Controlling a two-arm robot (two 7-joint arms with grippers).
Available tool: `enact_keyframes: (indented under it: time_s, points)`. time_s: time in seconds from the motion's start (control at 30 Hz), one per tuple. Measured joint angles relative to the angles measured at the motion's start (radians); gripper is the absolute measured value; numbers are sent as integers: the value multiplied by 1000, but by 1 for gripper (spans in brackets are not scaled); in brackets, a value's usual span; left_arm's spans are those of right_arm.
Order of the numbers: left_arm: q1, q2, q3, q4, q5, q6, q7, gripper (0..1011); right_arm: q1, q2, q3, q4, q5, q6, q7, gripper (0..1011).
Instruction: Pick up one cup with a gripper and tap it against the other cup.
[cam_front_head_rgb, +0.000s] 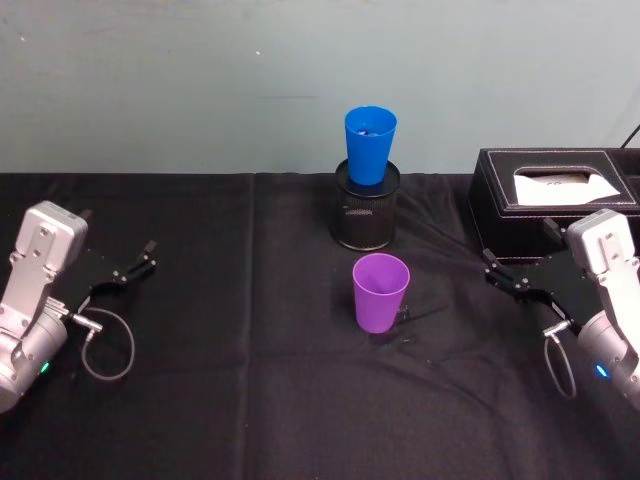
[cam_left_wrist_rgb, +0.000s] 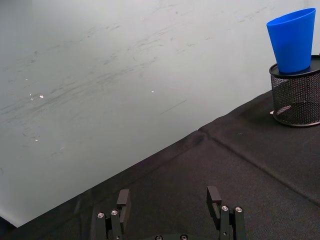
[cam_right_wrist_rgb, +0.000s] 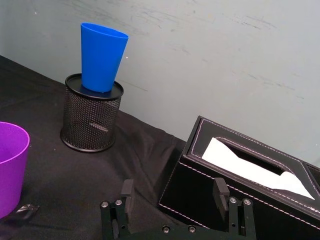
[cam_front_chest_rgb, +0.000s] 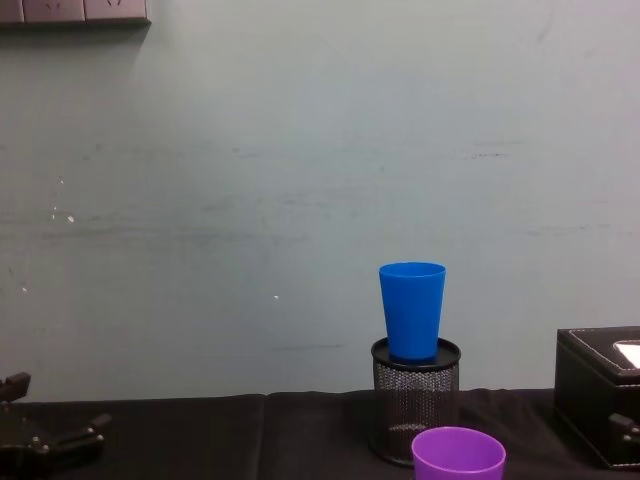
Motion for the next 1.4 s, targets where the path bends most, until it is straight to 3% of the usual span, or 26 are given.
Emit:
enact_keyframes:
  time_s: [0.3, 0.43, 0.63, 0.83, 0.97, 1.1, 1.4]
  points:
    - [0, 0, 0, 0, 0, 0, 0, 1000, -1, 0, 1, -1, 0, 0, 0, 1003]
    - [0, 0, 0, 0, 0, 0, 0, 1000, -25, 11, 11, -28, -2, 1, 15, 1003]
    - [0, 0, 0, 0, 0, 0, 0, 1000, -82, 42, 26, -97, 64, 27, 128, 1003]
    - [0, 0, 0, 0, 0, 0, 0, 1000, -106, 45, 29, -127, 124, 36, 225, 1003]
    - [0, 0, 0, 0, 0, 0, 0, 1000, -98, 20, 24, -121, 177, 27, 316, 1003]
    - [0, 0, 0, 0, 0, 0, 0, 1000, -69, -12, 15, -93, 199, 26, 372, 1003]
    - [0, 0, 0, 0, 0, 0, 0, 1000, 10, -95, -15, 3, 189, 44, 437, 1003]
